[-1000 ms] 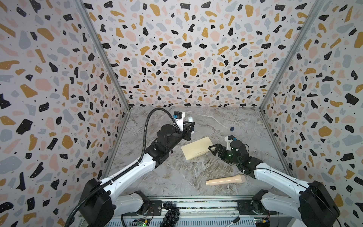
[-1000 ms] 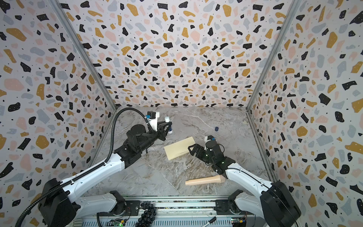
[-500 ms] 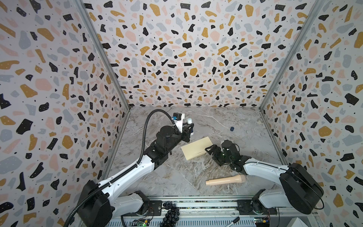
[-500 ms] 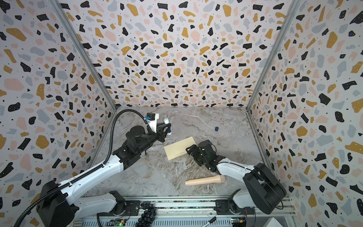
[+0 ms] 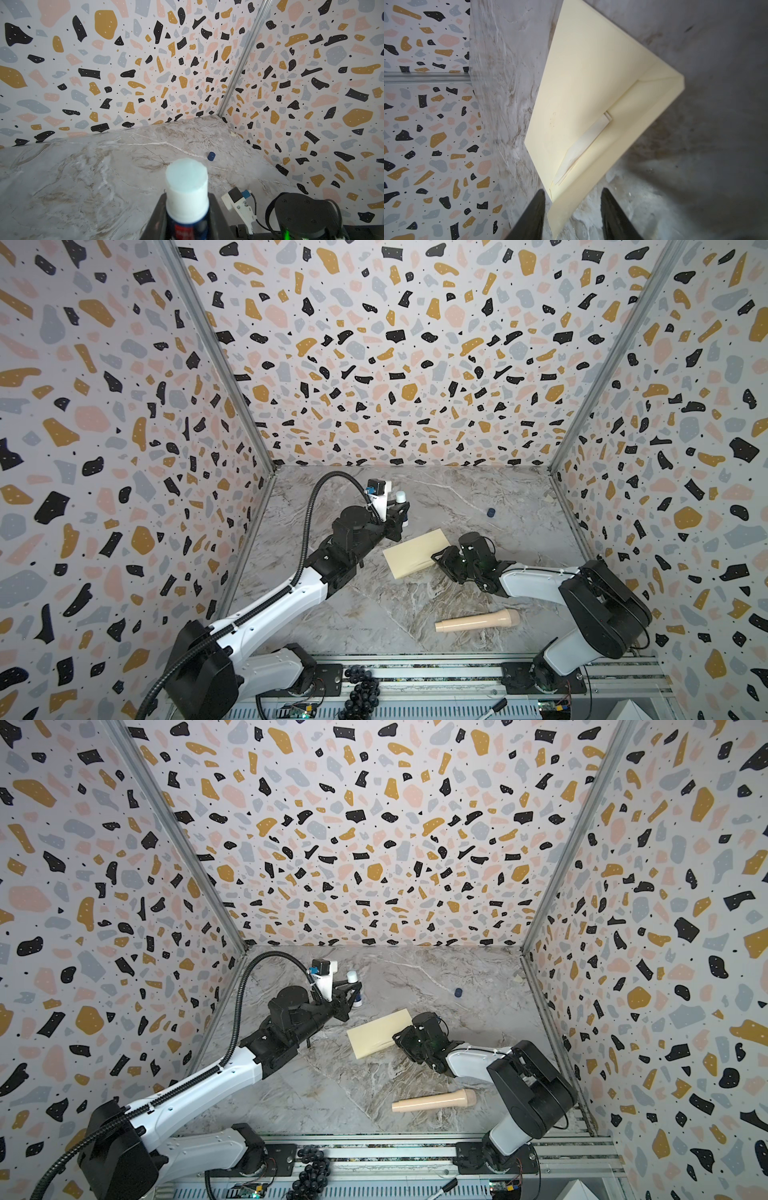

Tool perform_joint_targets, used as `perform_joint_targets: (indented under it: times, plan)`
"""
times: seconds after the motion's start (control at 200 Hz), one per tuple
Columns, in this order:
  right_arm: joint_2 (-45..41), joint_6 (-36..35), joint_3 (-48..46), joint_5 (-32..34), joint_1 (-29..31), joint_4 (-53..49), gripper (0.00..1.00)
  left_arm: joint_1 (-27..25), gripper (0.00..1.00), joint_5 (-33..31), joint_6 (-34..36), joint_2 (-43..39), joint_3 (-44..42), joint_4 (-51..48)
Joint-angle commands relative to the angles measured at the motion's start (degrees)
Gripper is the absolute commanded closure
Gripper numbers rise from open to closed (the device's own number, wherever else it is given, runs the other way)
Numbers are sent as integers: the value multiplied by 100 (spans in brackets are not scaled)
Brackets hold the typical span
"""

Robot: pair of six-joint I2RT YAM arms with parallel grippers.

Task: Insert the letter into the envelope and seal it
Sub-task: 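Lower the open right gripper to the envelope flap edge and grasp it, then fold the glued flap over onto the envelope with the right gripper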

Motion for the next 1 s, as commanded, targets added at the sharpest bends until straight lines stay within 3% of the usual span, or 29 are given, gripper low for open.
perform_joint_targets:
  times: [0.0, 0.17, 0.285, 0.461, 0.721, 0.851, 0.996]
  plan:
    - [80, -243, 209, -139, -53, 36, 61, 24, 100, -80, 93, -101, 47, 103]
    - [258, -640, 238, -329, -232, 25, 88, 24, 100, -111, 100, -136, 14, 81]
    - [311, -1070, 294, -553, -424, -20, 100, 21, 100, -150, 124, -162, -8, 44]
    - [292, -2178, 677, -1289, -792, -369, 100, 23, 100, -223, 178, -171, -15, -27]
    - [268, -5098, 2079, -2581, -1225, -2625, 100, 21, 100, -385, 298, -216, -23, -159]
    - [504, -6212, 2760, -2624, -1292, -4009, 100, 21, 100, -412, 320, -215, 0, -205]
    - [733, -6893, 3248, -2336, -1308, -4839, 100, 23, 100, -395, 307, -207, 3, -212]
